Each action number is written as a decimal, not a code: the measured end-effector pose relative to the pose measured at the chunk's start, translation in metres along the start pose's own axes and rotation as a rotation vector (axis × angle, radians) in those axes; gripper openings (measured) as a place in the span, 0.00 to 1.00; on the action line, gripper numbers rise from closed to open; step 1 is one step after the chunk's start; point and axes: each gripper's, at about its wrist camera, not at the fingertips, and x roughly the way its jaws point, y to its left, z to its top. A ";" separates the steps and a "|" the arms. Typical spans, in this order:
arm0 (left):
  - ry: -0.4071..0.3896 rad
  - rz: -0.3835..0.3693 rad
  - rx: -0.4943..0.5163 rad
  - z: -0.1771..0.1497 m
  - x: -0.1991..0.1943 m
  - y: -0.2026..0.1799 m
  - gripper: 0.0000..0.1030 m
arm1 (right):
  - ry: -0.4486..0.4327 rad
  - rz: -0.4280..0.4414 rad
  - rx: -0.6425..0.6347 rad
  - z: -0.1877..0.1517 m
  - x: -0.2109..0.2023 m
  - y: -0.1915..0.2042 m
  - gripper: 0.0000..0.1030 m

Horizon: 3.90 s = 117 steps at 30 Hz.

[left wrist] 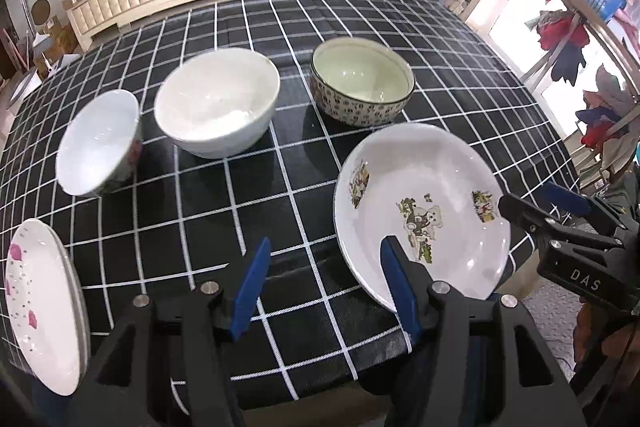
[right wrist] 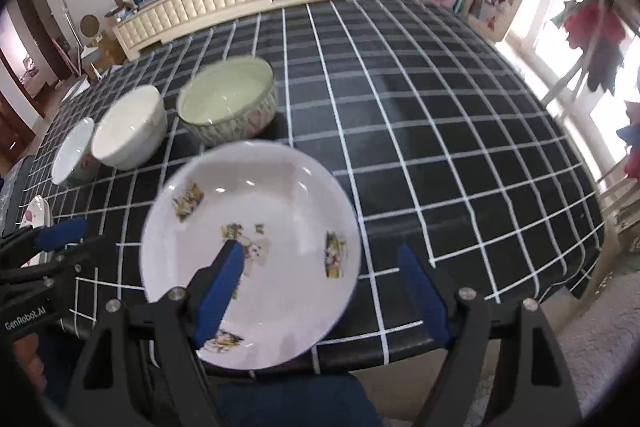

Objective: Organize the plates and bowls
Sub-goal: 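Move both grippers to the cartoon-print plate, then grasp the rim of the cartoon-print plate with both grippers, then carry the cartoon-print plate over and lower it onto the pink-flower plate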

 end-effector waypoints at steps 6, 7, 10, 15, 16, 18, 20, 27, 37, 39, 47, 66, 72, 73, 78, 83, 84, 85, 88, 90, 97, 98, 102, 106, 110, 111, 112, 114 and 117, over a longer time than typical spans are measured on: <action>0.052 0.003 0.017 0.003 0.032 -0.006 0.53 | 0.033 -0.030 0.020 -0.004 0.021 -0.009 0.81; 0.057 0.003 0.019 0.003 0.035 -0.006 0.53 | 0.050 -0.026 0.021 -0.003 0.025 -0.010 0.80; 0.078 -0.001 0.024 0.005 0.047 -0.008 0.52 | 0.051 -0.030 0.014 -0.005 0.029 -0.013 0.73; 0.105 -0.004 0.037 0.007 0.063 -0.013 0.41 | 0.064 0.004 0.038 -0.001 0.037 -0.022 0.55; 0.109 -0.007 0.039 0.007 0.066 -0.013 0.39 | 0.075 0.006 0.035 0.000 0.040 -0.023 0.48; 0.113 -0.009 0.039 0.007 0.070 -0.015 0.28 | 0.089 0.009 0.024 0.000 0.043 -0.022 0.41; 0.114 -0.011 0.043 0.008 0.073 -0.018 0.23 | 0.099 0.024 0.021 0.000 0.045 -0.022 0.36; 0.103 -0.028 0.056 0.009 0.076 -0.022 0.17 | 0.118 0.044 0.015 -0.001 0.047 -0.016 0.25; 0.112 -0.065 0.021 0.000 0.068 -0.008 0.17 | 0.102 0.025 0.026 0.001 0.037 -0.009 0.22; 0.108 -0.070 0.003 -0.004 0.062 -0.001 0.16 | 0.102 0.033 0.022 0.000 0.033 -0.003 0.21; 0.069 -0.068 -0.056 -0.021 0.025 0.037 0.16 | 0.076 0.059 -0.031 0.000 0.012 0.039 0.20; -0.037 0.048 -0.218 -0.077 -0.066 0.178 0.16 | 0.041 0.191 -0.179 -0.007 -0.006 0.186 0.19; -0.056 0.101 -0.279 -0.098 -0.087 0.224 0.15 | 0.060 0.234 -0.233 -0.012 -0.002 0.235 0.19; -0.059 0.108 -0.285 -0.101 -0.090 0.230 0.15 | 0.067 0.242 -0.238 -0.013 -0.001 0.243 0.19; -0.063 0.139 -0.337 -0.118 -0.100 0.260 0.15 | 0.083 0.277 -0.276 -0.021 0.005 0.277 0.19; -0.061 0.164 -0.378 -0.132 -0.108 0.282 0.14 | 0.106 0.297 -0.311 -0.024 0.011 0.300 0.19; -0.061 0.167 -0.383 -0.134 -0.109 0.284 0.14 | 0.108 0.299 -0.317 -0.024 0.012 0.304 0.19; -0.061 0.170 -0.388 -0.136 -0.109 0.288 0.14 | 0.109 0.298 -0.323 -0.025 0.013 0.307 0.19; -0.060 0.175 -0.408 -0.142 -0.111 0.295 0.15 | 0.115 0.304 -0.341 -0.026 0.014 0.317 0.19; -0.060 0.179 -0.416 -0.144 -0.112 0.299 0.14 | 0.121 0.308 -0.353 -0.028 0.016 0.324 0.19; -0.050 0.178 -0.444 -0.150 -0.109 0.314 0.15 | 0.131 0.308 -0.372 -0.029 0.019 0.338 0.19; -0.048 0.177 -0.448 -0.151 -0.108 0.317 0.15 | 0.133 0.306 -0.375 -0.030 0.020 0.340 0.19; -0.038 0.177 -0.461 -0.152 -0.104 0.324 0.15 | 0.149 0.307 -0.375 -0.031 0.026 0.346 0.19; -0.029 0.179 -0.472 -0.151 -0.100 0.331 0.14 | 0.160 0.305 -0.380 -0.032 0.030 0.351 0.19; -0.023 0.181 -0.463 -0.146 -0.096 0.334 0.14 | 0.163 0.295 -0.381 -0.029 0.034 0.353 0.19; -0.023 0.183 -0.463 -0.147 -0.096 0.332 0.14 | 0.163 0.291 -0.382 -0.029 0.035 0.354 0.19; -0.022 0.182 -0.464 -0.146 -0.095 0.333 0.14 | 0.162 0.285 -0.386 -0.028 0.036 0.355 0.19; -0.020 0.180 -0.466 -0.144 -0.093 0.334 0.14 | 0.161 0.280 -0.390 -0.027 0.037 0.356 0.19; -0.019 0.192 -0.461 -0.142 -0.093 0.332 0.14 | 0.162 0.277 -0.394 -0.026 0.040 0.357 0.19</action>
